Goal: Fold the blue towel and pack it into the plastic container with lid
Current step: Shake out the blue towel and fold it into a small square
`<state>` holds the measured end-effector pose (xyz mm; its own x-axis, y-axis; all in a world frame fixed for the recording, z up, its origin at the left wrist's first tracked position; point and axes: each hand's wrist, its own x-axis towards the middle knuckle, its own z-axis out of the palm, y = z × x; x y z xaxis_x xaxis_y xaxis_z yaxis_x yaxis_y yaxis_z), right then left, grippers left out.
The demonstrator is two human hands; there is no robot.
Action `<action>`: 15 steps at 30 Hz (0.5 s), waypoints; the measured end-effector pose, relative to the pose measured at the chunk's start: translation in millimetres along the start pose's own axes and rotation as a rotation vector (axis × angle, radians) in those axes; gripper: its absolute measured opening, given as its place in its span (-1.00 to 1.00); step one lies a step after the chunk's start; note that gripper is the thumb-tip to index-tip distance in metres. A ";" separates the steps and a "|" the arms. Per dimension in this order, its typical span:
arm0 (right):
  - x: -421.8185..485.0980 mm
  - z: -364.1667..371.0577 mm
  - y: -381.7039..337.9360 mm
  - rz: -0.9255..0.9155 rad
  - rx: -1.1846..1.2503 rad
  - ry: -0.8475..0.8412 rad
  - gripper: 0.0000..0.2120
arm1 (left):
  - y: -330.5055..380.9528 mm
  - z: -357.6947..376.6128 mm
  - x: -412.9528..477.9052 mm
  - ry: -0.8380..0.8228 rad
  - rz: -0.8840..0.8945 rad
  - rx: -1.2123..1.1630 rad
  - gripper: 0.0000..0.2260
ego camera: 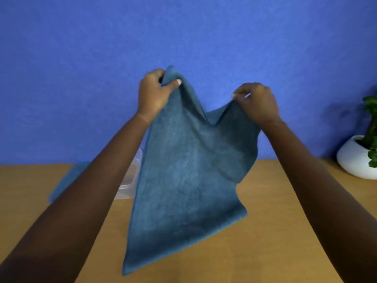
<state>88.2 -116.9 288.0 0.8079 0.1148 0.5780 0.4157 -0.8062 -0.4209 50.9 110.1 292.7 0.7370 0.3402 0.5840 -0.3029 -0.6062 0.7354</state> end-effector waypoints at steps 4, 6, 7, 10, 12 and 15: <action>-11.2 10.0 -36.5 -0.084 0.328 -0.180 -0.82 | 21.8 21.2 -7.4 -0.158 0.079 -0.018 -0.68; -14.2 13.1 -47.8 -0.099 0.437 -0.301 -0.82 | 27.7 27.2 -11.6 -0.210 0.090 -0.073 -0.63; -14.6 14.9 -51.0 -0.090 0.493 -0.336 -0.77 | 29.3 29.0 -13.4 -0.224 0.092 -0.106 -0.62; -13.5 17.9 -54.6 -0.092 0.544 -0.237 -0.65 | 27.8 30.6 -15.5 -0.213 0.074 -0.165 -0.64; -12.9 18.3 -54.2 -0.073 0.546 -0.146 -0.66 | 24.0 30.3 -18.3 -0.205 0.058 -0.167 -0.64; -9.0 18.3 -52.6 -0.087 0.514 -0.093 -0.56 | 15.2 30.6 -25.0 -0.212 0.032 -0.200 -0.76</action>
<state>66.7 -64.9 292.1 0.7852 0.2390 0.5713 0.6153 -0.4055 -0.6760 46.4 70.4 278.8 0.8286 0.1521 0.5388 -0.4260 -0.4531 0.7831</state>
